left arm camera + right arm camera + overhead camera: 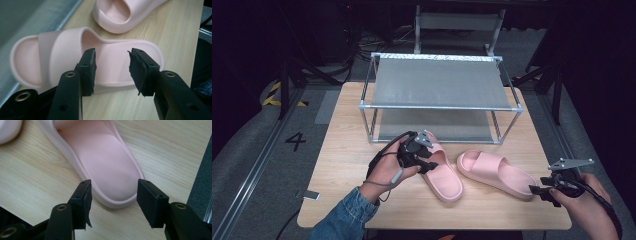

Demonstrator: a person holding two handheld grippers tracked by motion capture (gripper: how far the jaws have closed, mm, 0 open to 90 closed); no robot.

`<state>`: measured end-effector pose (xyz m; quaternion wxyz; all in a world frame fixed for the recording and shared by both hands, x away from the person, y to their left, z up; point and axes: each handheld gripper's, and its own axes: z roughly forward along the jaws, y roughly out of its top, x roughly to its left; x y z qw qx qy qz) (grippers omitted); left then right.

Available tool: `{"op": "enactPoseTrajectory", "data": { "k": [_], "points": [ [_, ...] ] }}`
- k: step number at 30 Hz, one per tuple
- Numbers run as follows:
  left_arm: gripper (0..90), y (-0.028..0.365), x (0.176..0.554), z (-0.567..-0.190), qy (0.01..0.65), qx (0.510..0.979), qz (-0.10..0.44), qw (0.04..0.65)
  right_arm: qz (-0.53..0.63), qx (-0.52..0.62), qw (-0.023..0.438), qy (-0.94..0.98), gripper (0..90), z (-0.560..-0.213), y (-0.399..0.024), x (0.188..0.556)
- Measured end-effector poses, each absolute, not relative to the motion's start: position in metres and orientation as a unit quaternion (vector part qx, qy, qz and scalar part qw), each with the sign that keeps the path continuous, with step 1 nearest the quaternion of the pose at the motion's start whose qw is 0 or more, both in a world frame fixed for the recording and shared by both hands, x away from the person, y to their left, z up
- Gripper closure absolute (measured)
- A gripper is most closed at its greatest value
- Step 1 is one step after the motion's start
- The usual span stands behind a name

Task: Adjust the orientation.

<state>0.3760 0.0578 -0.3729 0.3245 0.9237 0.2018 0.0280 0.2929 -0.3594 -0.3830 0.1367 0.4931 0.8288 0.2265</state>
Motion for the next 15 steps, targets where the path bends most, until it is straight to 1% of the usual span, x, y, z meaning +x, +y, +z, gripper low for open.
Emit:
{"op": "enactPoseTrajectory", "data": {
  "k": [4, 9, 14, 15],
  "points": [
    [58.4, 0.048, 0.375, -0.384, 0.200, 0.930, 0.018, 0.308, 0.225, 0.494, 0.136, 0.829, 46.5, -0.383, -0.361, 0.293],
    [58.0, 0.040, 0.374, -0.396, 0.202, 0.934, 0.019, 0.294, 0.224, 0.493, 0.132, 0.830, 46.5, -0.384, -0.360, 0.293],
    [61.9, 0.033, 0.372, -0.406, 0.204, 0.936, 0.017, 0.286, 0.223, 0.492, 0.132, 0.831, 46.5, -0.384, -0.360, 0.293],
    [63.4, 0.031, 0.371, -0.409, 0.205, 0.939, 0.017, 0.277, 0.226, 0.494, 0.134, 0.829, 46.5, -0.385, -0.360, 0.293]
  ]
}}
